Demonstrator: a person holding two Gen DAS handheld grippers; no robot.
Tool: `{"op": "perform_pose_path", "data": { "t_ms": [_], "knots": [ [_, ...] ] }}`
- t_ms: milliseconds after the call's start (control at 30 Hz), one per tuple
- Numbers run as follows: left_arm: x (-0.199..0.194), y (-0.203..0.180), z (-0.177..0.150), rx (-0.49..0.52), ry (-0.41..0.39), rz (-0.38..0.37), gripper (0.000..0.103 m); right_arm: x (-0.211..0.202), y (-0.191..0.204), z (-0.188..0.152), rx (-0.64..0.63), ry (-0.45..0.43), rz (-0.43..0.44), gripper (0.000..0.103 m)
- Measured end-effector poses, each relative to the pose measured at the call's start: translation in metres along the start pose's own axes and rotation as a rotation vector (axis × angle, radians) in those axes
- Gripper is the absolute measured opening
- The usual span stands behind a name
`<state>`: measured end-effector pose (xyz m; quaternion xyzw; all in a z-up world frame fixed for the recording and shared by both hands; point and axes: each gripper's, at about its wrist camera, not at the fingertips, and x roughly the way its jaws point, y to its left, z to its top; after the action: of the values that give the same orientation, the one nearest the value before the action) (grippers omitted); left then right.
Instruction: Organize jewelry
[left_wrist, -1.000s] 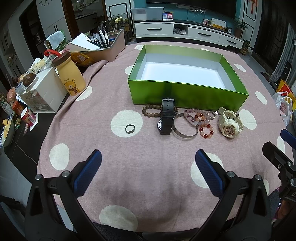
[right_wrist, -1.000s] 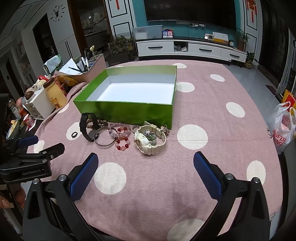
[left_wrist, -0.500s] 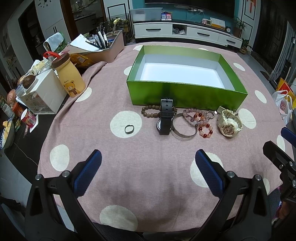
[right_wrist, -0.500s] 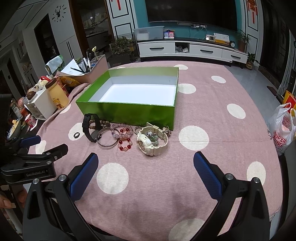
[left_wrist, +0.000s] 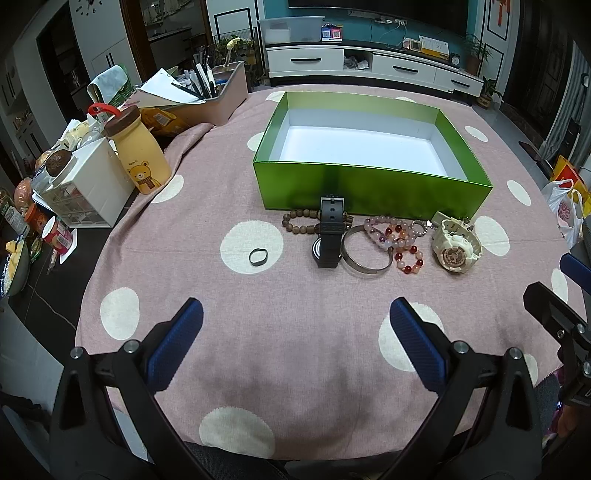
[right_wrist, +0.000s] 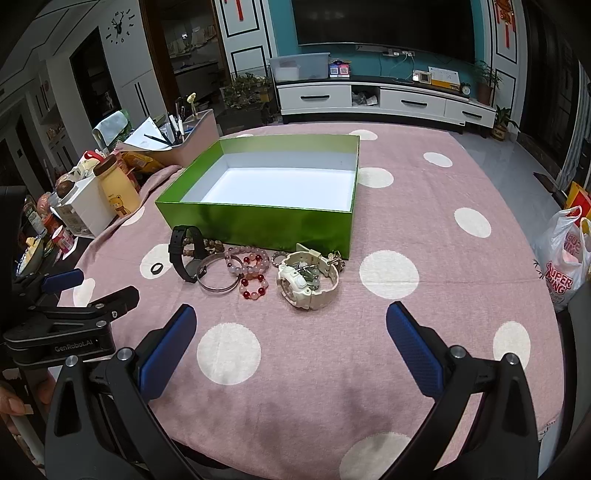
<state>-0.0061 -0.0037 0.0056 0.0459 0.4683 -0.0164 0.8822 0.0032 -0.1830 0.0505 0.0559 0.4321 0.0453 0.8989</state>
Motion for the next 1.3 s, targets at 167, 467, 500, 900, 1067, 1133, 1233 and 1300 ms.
{"op": "perform_pose_path", "data": {
  "t_ms": [167,467,500,900,1067,1133,1233,1300],
  "knots": [
    [0.0,0.0,0.0,0.0,0.0,0.0,0.101,-0.001,0.001,0.0,-0.002,-0.001,0.002,0.102],
    [-0.001,0.0,-0.001,0.0,-0.001,0.0,0.101,-0.001,0.002,-0.002,-0.002,0.001,0.005,0.102],
    [-0.001,0.0,-0.001,-0.001,-0.001,0.0,0.101,0.0,0.002,-0.002,-0.002,0.001,0.006,0.102],
    [0.0,0.0,-0.001,0.0,0.0,0.0,0.101,0.001,0.001,-0.002,-0.001,0.003,0.006,0.102],
    [0.0,0.0,-0.002,-0.003,0.002,-0.006,0.101,0.001,0.001,-0.002,0.0,0.003,0.008,0.102],
    [0.002,0.002,-0.004,-0.015,0.004,-0.024,0.101,0.001,0.001,-0.003,0.007,0.005,0.035,0.102],
    [0.006,0.007,-0.006,-0.043,-0.006,-0.068,0.101,0.005,-0.003,-0.005,0.032,0.015,0.103,0.102],
    [0.01,0.014,-0.009,-0.062,-0.019,-0.096,0.101,0.008,-0.008,-0.007,0.059,0.025,0.129,0.102]
  ]
}}
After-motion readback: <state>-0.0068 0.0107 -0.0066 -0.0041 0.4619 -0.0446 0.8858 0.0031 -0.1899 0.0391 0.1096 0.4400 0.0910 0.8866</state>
